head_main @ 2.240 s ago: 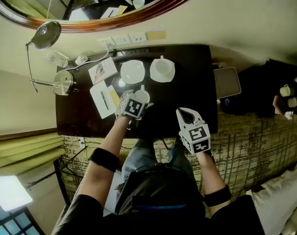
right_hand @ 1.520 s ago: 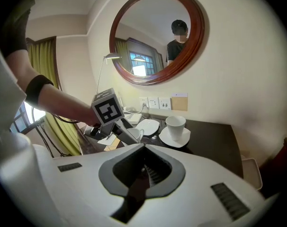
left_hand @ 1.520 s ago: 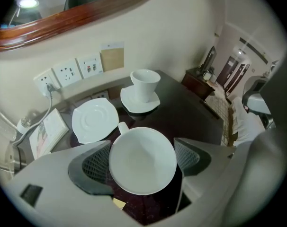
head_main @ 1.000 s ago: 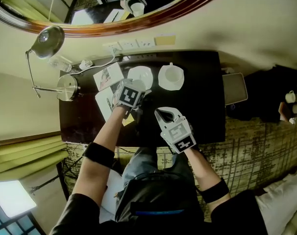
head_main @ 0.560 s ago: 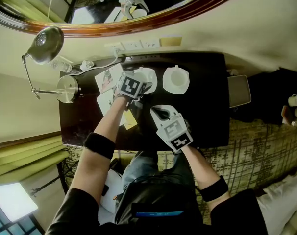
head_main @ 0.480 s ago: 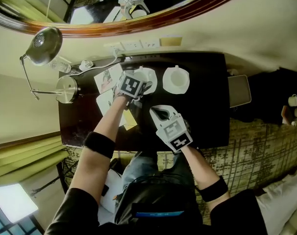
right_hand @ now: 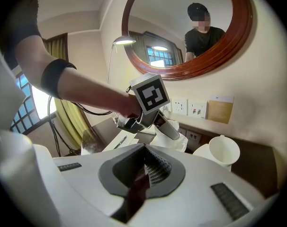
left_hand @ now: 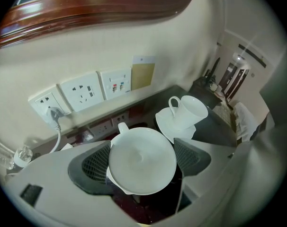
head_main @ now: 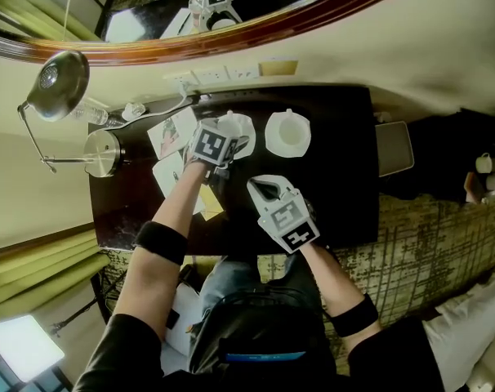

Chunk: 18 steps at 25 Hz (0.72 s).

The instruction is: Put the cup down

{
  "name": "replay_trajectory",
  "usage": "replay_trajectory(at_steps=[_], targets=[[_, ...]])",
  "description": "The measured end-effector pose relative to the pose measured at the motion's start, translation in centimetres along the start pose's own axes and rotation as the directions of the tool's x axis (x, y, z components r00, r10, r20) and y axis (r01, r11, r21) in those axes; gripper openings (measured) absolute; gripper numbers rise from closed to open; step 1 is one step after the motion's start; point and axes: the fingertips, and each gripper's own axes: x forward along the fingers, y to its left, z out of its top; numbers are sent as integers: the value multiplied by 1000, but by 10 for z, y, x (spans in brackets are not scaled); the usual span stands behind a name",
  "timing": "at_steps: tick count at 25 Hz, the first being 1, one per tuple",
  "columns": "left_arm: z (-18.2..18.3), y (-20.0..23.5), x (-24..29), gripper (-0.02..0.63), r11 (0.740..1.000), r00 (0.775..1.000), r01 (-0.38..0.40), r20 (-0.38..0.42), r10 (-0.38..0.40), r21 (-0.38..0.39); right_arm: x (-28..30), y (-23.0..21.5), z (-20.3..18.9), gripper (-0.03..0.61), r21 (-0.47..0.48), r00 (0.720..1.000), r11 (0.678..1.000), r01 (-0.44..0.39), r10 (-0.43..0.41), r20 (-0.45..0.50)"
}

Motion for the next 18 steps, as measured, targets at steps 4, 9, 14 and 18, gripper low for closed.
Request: replay_trajectory(at_steps=[4,9,14,18], targets=[[3,1,0,422,1000,1000,-7,28,6,19,-1,0,-2,2,3,1000,1000,-1,1,-1],[3,-3,0,491,1000,999,-11,31,10,29,-2,3,-9,2,10,1000,1000,-6,6,-15],[0,-7,-12,491,1000,999,-18,38,17,23,-10,5,-15,2,18,1000,1000,-5,5,-21],[1,-17,-32,491,1000,997,-18,71,17,18,-23,5,-10,2,6,1000,1000,1,-1,-12]])
